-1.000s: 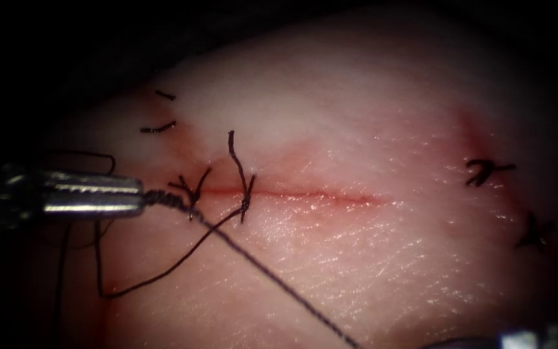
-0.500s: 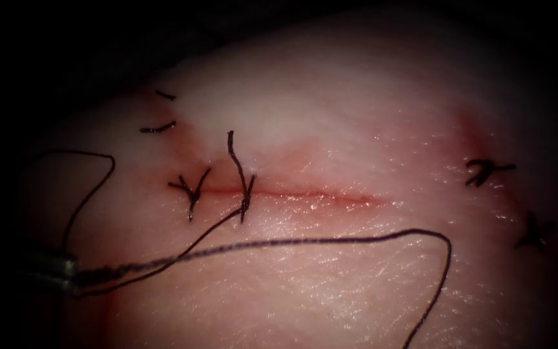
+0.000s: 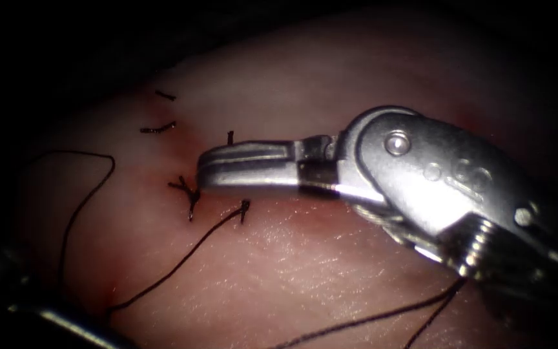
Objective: Wound Closure
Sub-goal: With the left needle driver wrap the suture once around the right needle driver.
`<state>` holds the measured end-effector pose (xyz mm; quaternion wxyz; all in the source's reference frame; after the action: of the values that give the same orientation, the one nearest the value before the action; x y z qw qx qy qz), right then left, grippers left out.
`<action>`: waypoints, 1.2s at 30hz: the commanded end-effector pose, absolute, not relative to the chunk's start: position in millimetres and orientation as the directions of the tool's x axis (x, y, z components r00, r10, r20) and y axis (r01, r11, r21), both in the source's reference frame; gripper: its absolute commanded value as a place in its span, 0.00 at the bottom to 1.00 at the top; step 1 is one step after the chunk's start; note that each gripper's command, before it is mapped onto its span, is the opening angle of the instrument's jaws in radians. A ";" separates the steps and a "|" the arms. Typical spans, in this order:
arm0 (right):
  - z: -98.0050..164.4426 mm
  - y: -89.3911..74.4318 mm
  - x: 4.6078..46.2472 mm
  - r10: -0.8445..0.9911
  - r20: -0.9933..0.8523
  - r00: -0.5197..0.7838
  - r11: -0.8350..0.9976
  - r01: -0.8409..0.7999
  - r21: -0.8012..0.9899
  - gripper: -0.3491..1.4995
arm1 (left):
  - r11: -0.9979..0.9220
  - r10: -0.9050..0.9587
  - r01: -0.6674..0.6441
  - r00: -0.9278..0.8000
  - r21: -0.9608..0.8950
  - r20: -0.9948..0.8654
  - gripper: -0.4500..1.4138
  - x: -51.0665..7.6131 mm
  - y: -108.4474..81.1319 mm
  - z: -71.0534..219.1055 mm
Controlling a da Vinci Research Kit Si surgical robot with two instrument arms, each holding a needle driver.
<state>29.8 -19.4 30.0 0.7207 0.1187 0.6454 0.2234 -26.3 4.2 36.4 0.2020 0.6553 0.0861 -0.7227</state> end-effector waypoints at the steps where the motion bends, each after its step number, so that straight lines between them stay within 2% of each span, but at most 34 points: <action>1: 31.8 -19.2 33.2 0.469 -0.880 0.068 0.878 -0.146 0.457 0.00 | -0.902 -0.193 0.402 -0.057 0.154 -0.980 0.00 -26.9 5.3 36.4; 7: 37.6 -21.2 37.2 0.469 -0.882 0.045 0.881 -0.089 0.464 0.00 | -0.875 -0.298 0.415 -0.059 0.248 -0.953 0.00 -27.7 6.5 35.1; 14: 42.3 -23.0 39.3 0.438 -0.899 0.002 0.898 0.047 0.437 0.00 | -0.796 -0.503 0.428 -0.073 0.428 -0.861 0.00 -27.7 8.6 33.9; 21: 42.8 -23.3 39.0 0.416 -0.909 0.007 0.895 0.175 0.411 0.00 | -0.764 -0.574 0.458 -0.162 0.454 -0.803 0.00 -27.0 10.6 34.3; 29: 42.0 -23.7 37.3 0.427 -0.904 -0.011 0.880 0.235 0.413 0.00 | -0.728 -0.637 0.487 -0.218 0.483 -0.740 0.00 -26.2 12.2 37.0; 36: 41.8 -23.8 36.9 0.495 -0.869 -0.010 0.823 0.326 0.465 0.00 | -0.698 -0.668 0.468 -0.156 0.541 -0.727 0.00 -25.7 14.6 39.8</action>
<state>35.6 -24.7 41.9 0.6408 0.2935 0.7064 0.0657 -25.2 13.9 40.1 0.3711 0.5382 -0.1048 -0.7494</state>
